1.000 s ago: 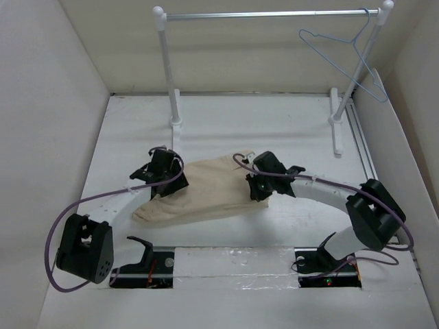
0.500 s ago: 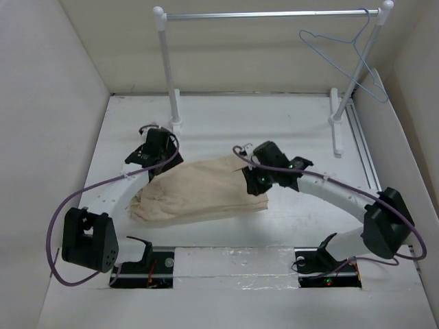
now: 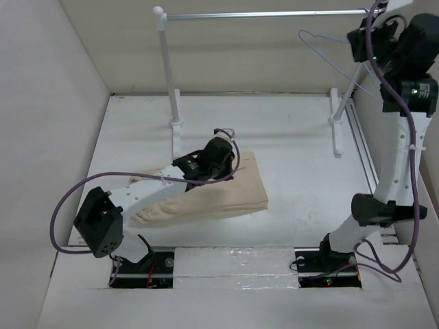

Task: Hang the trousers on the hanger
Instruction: Pick up the hanger from the clothesline.

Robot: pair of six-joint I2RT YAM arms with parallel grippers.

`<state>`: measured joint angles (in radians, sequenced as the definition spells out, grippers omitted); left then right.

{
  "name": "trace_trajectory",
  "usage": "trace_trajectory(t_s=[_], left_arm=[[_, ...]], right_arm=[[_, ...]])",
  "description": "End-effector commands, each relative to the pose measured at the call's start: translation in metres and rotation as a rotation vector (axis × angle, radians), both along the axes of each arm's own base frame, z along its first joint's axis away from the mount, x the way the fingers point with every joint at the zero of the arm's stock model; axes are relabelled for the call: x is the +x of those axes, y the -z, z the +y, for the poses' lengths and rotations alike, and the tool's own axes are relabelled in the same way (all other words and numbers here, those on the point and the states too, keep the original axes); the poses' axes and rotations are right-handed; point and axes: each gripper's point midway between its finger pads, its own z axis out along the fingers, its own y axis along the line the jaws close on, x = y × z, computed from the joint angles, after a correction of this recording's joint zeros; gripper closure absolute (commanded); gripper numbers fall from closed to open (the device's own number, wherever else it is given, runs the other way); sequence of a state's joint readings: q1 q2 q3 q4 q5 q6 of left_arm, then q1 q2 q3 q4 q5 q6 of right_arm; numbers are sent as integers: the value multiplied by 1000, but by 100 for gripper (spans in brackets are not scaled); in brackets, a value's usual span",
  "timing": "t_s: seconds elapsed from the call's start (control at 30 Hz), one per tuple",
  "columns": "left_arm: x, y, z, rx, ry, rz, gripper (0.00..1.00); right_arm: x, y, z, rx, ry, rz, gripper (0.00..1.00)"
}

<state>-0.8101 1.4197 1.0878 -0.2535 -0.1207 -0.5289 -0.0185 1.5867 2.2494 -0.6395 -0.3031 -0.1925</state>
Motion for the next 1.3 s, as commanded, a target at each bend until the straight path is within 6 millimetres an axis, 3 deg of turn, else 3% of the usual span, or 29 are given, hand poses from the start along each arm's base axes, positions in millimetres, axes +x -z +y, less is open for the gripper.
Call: trace_trajectory(t_s=[0.0, 0.03, 0.07, 0.1, 0.13, 0.17, 0.33, 0.43, 0.5, 0.53, 0.77, 0.83, 0.9, 1.03, 1.07, 1.17, 1.27], left_arm=[[-14, -13, -27, -25, 99, -50, 100], [-17, -11, -29, -34, 111, -39, 100], [-18, -8, -29, -32, 114, -35, 100], [-19, -4, -28, -24, 117, -29, 100], [-24, -1, -26, -18, 141, -23, 100], [-24, -1, -26, -18, 141, -23, 100], [-35, 14, -21, 6, 183, 8, 100], [-37, 19, -20, -7, 191, 23, 100], [-39, 21, -19, 0, 200, 25, 100], [-39, 22, -18, 6, 204, 24, 100], [-31, 28, -8, 18, 174, 31, 100], [-30, 29, -7, 27, 166, 30, 100], [-28, 29, -8, 27, 164, 27, 100], [-26, 31, -10, 31, 162, 34, 100], [-26, 32, -11, 30, 161, 39, 100], [-25, 32, -13, 29, 160, 39, 100], [-24, 32, -13, 27, 155, 41, 100]], right_arm=[[29, 28, -62, -130, 46, 89, 84], [32, 31, -76, -121, 52, 99, 73], [31, 31, -105, -102, 87, 101, 59], [34, 37, -104, -86, 14, 103, 36], [37, 40, -123, -69, 41, 91, 25], [37, 40, -123, -66, 42, 92, 20], [57, 102, -154, -24, 72, 231, 14], [62, 111, -164, -37, 88, 236, 12], [66, 111, -175, -34, 91, 226, 10], [65, 105, -171, -35, 72, 211, 10], [84, 156, -173, 38, -8, 302, 11], [85, 162, -171, 42, -23, 312, 13], [87, 169, -172, 50, -27, 325, 23], [89, 166, -159, 48, -66, 316, 57], [90, 166, -159, 47, -66, 315, 70], [88, 161, -155, 47, -83, 303, 91], [84, 149, -146, 29, -104, 270, 100]])
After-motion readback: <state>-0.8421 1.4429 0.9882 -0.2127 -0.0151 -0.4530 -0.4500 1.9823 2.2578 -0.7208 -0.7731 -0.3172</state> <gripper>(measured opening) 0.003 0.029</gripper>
